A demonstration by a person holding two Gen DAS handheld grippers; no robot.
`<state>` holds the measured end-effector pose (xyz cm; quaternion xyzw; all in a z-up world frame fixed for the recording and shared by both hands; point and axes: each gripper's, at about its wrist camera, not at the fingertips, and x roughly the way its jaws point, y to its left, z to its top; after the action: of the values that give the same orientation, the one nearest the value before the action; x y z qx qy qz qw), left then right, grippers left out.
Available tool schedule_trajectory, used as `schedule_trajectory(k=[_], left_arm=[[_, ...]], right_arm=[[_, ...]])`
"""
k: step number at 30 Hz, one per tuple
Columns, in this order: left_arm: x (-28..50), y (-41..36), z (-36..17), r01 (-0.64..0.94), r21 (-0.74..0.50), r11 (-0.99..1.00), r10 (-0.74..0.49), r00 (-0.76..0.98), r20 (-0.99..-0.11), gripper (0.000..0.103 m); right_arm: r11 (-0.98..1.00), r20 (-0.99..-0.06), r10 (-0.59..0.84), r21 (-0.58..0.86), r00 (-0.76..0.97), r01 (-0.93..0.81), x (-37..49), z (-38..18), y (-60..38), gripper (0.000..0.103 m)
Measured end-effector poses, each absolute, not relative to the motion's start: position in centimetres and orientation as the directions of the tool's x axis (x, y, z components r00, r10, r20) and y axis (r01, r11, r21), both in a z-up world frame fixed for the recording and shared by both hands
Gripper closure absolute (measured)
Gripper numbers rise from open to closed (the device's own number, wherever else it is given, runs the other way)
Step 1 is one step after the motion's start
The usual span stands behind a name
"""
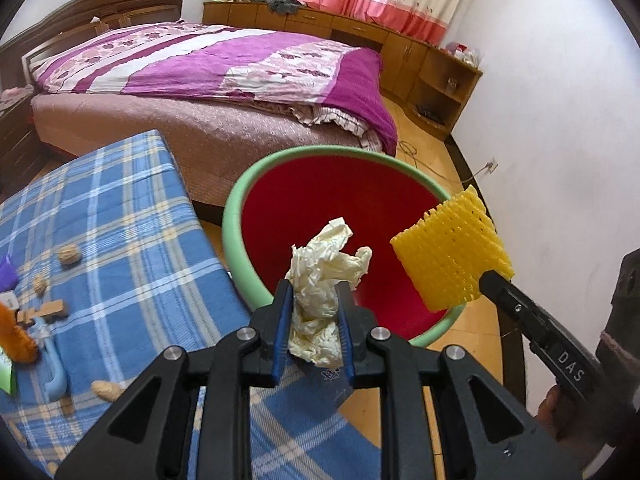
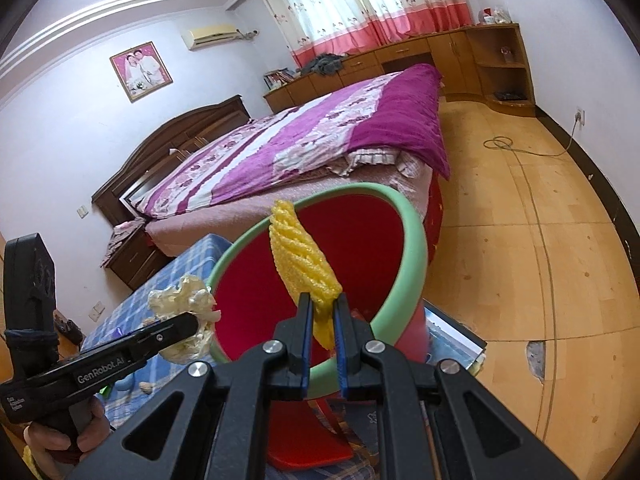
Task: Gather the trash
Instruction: 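Open both tools to drop the white bag and foam net into the bucket, then move both open tools back over the table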
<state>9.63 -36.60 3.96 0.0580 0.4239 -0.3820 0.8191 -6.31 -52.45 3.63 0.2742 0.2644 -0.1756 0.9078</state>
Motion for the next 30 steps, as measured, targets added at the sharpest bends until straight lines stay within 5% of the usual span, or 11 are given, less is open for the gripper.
schedule_trajectory(k=[9,13,30], left_arm=[[9.9,-38.0,2.5,0.683,-0.242,0.689,-0.569,0.303,-0.765,0.076],[9.8,-38.1,2.4,0.679,-0.223,0.7,-0.556,0.321,-0.767,0.064],[9.2,-33.9,4.7,0.632,-0.253,0.732,-0.574,0.373,-0.729,0.063]], right_arm=[[0.773,-0.593,-0.179,0.408,0.785,0.485,-6.4,2.7,-53.5,0.085],[0.776,-0.593,-0.183,0.403,0.784,0.486,-6.4,2.8,-53.4,0.07],[0.785,-0.562,-0.179,0.414,0.808,0.462,-7.4,4.6,-51.7,0.058]])
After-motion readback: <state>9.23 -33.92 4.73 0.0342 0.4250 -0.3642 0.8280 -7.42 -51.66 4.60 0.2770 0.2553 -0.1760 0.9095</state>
